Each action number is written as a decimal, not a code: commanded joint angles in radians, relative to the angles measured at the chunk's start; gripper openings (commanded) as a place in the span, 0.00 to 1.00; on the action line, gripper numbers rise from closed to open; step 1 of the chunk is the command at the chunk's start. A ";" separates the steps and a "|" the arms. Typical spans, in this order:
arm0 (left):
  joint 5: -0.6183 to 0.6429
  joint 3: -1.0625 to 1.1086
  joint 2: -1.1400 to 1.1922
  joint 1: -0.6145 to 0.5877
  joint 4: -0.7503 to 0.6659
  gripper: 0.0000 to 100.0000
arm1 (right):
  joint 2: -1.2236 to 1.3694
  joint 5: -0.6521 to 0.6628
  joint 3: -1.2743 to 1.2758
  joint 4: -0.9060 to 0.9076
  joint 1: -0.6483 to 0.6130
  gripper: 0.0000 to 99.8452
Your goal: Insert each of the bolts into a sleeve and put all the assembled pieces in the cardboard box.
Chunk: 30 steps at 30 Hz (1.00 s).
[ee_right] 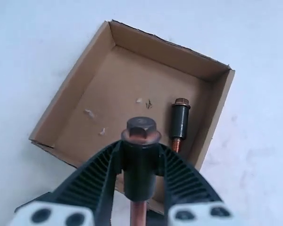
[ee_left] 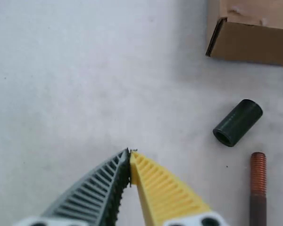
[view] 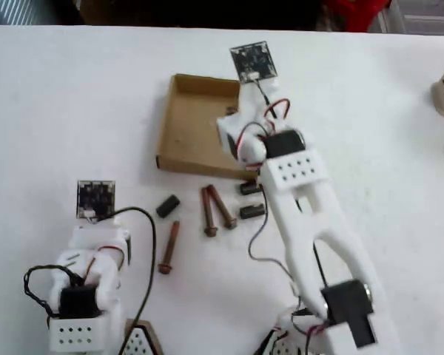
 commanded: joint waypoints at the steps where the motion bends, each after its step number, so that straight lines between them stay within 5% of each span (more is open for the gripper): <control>1: -0.009 -0.003 -0.008 -0.007 0.005 0.02 | 0.108 0.012 -0.141 -0.001 0.021 0.02; 23: -0.009 -0.003 -0.008 -0.007 0.005 0.02 | 0.866 0.015 -0.767 0.005 0.039 0.02; 30: -0.009 -0.003 -0.008 -0.007 -0.002 0.02 | 0.909 0.014 -0.856 0.124 0.038 0.15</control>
